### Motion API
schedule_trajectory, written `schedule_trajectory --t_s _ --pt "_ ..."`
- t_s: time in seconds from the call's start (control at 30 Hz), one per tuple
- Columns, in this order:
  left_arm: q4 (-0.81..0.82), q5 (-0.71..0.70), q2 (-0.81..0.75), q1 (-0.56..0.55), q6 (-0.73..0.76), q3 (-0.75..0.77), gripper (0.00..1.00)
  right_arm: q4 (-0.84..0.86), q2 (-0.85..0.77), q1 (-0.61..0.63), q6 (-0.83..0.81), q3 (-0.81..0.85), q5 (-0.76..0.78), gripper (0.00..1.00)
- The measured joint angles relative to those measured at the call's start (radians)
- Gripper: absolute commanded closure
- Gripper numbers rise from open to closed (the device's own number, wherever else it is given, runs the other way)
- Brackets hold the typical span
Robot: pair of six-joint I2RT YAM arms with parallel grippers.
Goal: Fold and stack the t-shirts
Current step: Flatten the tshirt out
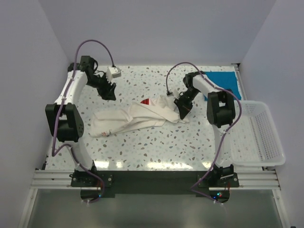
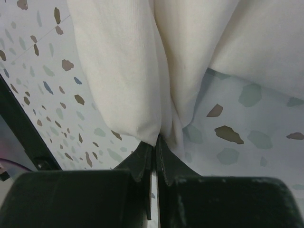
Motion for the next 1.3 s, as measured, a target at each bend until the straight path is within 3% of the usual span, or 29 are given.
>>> schedule_trajectory --t_s 0.27,0.47,0.73,0.97,1.03,1.17,1.3 --pt "0.046 0.049 0.004 -0.009 0.358 -0.204 0.37 0.000 -0.008 0.000 0.019 -0.019 -0.001 1.00" --pt "0.209 0.063 -0.075 -0.011 0.561 -0.421 0.36 0.000 -0.013 0.000 0.030 -0.019 -0.001 1.00" --pt "0.451 0.043 -0.146 -0.034 0.665 -0.600 0.35 0.000 -0.013 0.000 0.042 -0.017 -0.001 1.00" --pt "0.559 0.037 -0.149 -0.079 0.678 -0.619 0.38 0.000 -0.013 0.000 0.048 -0.017 0.000 1.00" --pt "0.571 0.037 -0.149 -0.090 0.678 -0.619 0.42 0.000 -0.013 0.000 0.048 -0.017 0.000 1.00" --pt "0.582 0.046 -0.149 -0.100 0.681 -0.618 0.60 0.000 -0.013 0.000 0.050 -0.017 0.000 1.00" --pt "0.562 0.060 -0.142 -0.101 0.698 -0.607 0.68 0.000 -0.013 0.000 0.053 -0.017 0.000 1.00"
